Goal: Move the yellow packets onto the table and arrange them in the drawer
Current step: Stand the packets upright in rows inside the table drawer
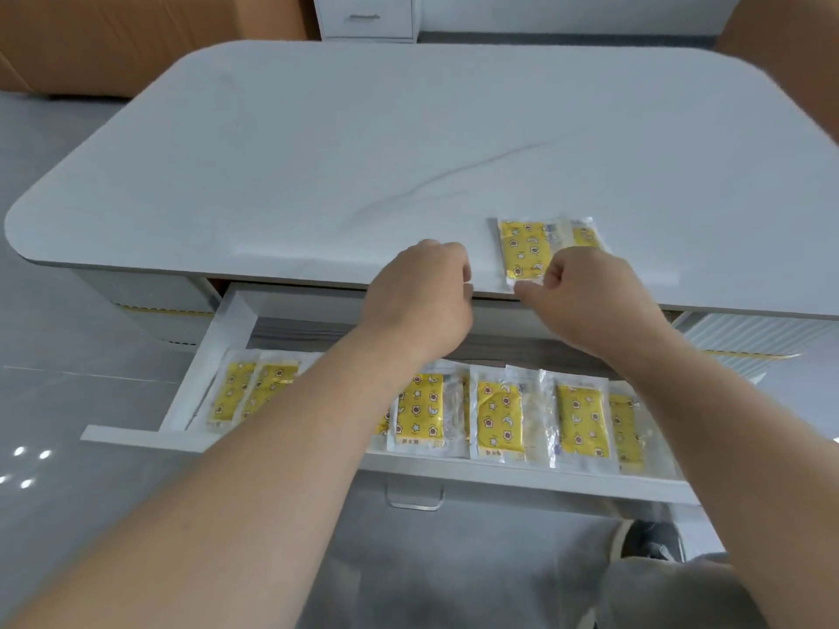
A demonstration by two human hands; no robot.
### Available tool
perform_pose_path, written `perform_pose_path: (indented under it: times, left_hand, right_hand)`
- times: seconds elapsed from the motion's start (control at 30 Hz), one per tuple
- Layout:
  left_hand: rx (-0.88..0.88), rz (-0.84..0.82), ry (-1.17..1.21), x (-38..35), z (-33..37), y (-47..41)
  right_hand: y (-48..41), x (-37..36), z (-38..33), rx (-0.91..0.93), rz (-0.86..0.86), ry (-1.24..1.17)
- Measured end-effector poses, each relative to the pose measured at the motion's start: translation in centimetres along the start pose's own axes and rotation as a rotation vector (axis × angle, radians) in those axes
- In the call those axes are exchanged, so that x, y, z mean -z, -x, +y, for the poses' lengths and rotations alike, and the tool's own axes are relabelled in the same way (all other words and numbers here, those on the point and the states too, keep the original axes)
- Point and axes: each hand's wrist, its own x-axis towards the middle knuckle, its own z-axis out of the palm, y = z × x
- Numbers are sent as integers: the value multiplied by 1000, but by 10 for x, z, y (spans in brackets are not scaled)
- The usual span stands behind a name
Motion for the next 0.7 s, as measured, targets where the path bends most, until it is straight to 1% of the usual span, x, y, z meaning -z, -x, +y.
perform_pose_path:
  times: [0.07, 0.17, 0.3, 0.37, 0.4, 0.47, 0.53, 0.7]
  left_hand:
    - [-97, -15, 7, -12, 11, -7]
    - [-220, -28, -52, -30, 24, -18]
    - [-286, -104, -187, -49, 36, -26]
    - [-264, -135, -231, -55, 38, -26]
    - [-254, -112, -246, -55, 38, -26]
    - [-231, -9, -264, -53, 39, -26]
    - [-170, 79, -253, -48, 38, -28]
    - [-16, 139, -199, -39, 32, -34]
  right_hand:
    - [-6, 9, 14, -62, 64, -30]
    - [-16, 17, 29, -139, 139, -10]
    - [-26, 18, 39, -180, 154, 95]
    - [-31, 16, 41, -204, 149, 149]
    - [-33, 15, 41, -212, 143, 172]
    - [-36, 12, 40, -212, 124, 205]
    - [-37, 9, 39, -200, 107, 226]
    - [-39, 6, 36, -194, 107, 236]
